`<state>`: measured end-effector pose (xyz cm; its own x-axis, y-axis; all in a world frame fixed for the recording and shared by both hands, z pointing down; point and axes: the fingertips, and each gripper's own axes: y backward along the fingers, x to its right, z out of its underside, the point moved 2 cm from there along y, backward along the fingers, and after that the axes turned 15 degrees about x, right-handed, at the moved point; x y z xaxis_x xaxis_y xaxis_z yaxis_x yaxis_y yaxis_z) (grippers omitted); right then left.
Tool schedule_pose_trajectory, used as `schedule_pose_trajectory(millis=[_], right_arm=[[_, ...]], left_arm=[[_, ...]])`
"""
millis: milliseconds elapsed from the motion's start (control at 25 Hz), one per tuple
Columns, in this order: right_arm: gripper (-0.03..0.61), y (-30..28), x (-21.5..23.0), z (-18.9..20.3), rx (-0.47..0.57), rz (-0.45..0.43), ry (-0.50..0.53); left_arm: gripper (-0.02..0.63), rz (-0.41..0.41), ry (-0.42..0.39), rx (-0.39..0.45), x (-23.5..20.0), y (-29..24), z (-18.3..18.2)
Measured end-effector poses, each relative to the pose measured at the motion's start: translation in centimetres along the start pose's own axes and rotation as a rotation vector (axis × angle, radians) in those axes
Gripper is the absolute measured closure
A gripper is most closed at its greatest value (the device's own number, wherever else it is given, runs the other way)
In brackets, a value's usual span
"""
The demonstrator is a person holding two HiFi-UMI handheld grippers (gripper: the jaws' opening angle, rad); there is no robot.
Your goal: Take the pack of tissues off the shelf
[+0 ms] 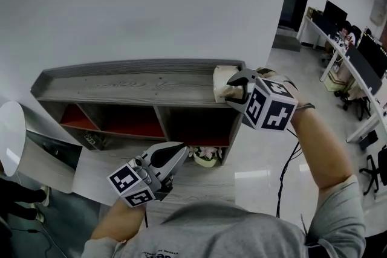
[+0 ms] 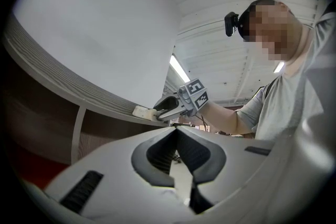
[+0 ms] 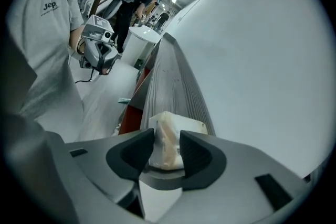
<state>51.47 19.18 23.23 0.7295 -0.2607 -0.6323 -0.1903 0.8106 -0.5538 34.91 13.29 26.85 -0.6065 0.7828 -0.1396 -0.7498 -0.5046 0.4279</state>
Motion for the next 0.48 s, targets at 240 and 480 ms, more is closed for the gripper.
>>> schedule_pose_trajectory(millis=[240,480], right_arm=[[0.468,-0.1,-0.4,-0.2,-0.041,-0.051,0.076],[0.492,0.8,-0.5,-1.3,0.046,-0.018,0.064]], left_arm=[[0.603,0.012,0.004,0.000,0.4,-0.8,0.5],[0.603,0.007,-0.008,0.007,0.8,-0.9,0.2]])
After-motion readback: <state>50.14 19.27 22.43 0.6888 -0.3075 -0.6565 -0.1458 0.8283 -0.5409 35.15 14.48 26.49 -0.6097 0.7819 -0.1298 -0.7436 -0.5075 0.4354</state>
